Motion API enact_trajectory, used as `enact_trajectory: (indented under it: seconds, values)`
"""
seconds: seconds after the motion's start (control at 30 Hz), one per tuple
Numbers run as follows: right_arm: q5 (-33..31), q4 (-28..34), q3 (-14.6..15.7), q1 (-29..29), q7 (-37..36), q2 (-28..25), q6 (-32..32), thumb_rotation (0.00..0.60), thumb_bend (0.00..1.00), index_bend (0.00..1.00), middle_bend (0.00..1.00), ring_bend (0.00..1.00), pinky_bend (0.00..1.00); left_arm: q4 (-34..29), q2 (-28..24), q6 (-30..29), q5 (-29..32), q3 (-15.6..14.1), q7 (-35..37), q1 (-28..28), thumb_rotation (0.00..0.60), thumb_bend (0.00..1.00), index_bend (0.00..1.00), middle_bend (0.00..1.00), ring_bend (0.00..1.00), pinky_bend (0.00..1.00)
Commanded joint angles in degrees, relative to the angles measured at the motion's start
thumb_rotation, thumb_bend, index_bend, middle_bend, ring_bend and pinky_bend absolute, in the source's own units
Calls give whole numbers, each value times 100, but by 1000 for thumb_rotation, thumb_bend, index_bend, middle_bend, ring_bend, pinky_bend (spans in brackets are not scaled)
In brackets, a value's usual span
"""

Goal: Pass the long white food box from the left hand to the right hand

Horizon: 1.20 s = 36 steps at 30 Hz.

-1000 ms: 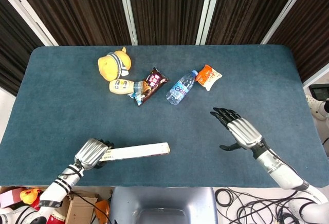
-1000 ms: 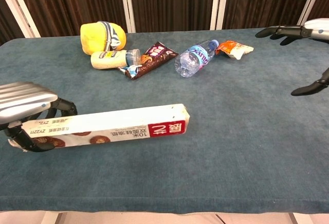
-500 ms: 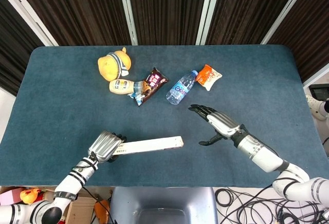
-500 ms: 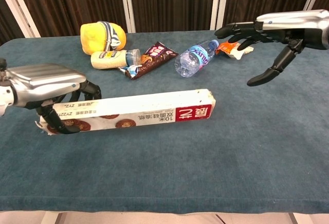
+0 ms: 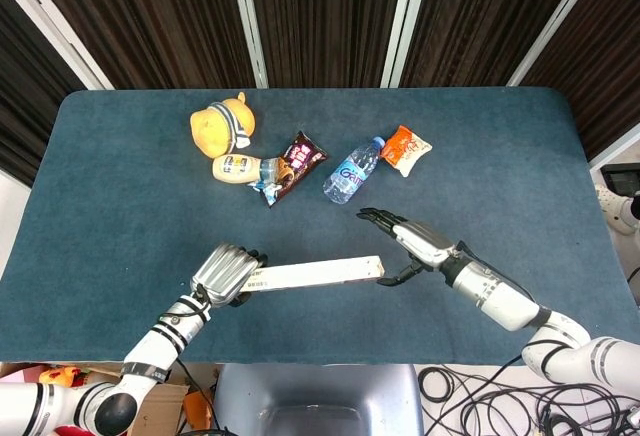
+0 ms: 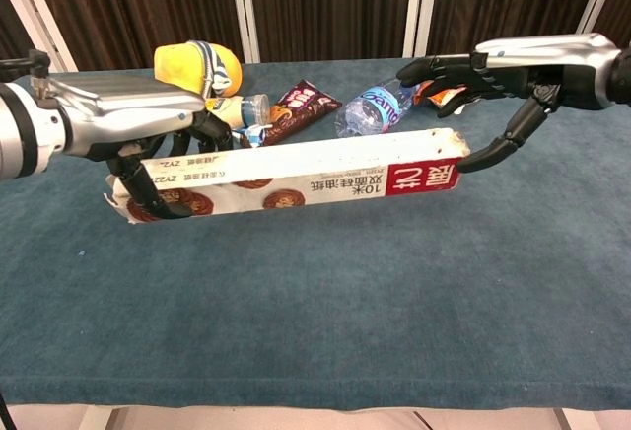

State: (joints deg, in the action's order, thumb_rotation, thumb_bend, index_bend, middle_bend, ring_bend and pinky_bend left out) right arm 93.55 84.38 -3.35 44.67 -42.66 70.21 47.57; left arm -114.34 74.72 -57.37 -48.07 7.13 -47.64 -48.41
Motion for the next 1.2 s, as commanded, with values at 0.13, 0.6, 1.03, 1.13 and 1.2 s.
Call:
enact_trajectory:
  seconds: [0.13, 0.6, 1.03, 1.13, 1.2]
  values:
    - [105, -303, 136, 85, -569, 161, 143, 600, 59, 120, 60, 13, 218, 3, -63, 153, -194, -65, 335, -93, 600, 351, 583, 613, 528, 937]
    - [686, -860, 679, 527, -2625, 389, 279, 600, 129, 376, 280, 302, 495, 92, -56, 140, -541, -220, 756, -167, 600, 352, 583, 613, 528, 937]
    - [569, -1219, 869, 603, -2747, 605, 392, 600, 575, 709, 548, 645, 832, 110, -155, 95, -593, -329, 911, -194, 600, 352, 583, 613, 528, 937]
    - [502, -1212, 870, 581, -2684, 622, 432, 600, 713, 738, 559, 656, 839, 124, -166, 96, -576, -352, 944, -198, 600, 352, 584, 612, 528, 939]
    - [477, -1211, 880, 575, -2665, 630, 450, 600, 801, 759, 569, 665, 843, 138, -172, 102, -565, -350, 986, -206, 600, 352, 583, 613, 528, 941]
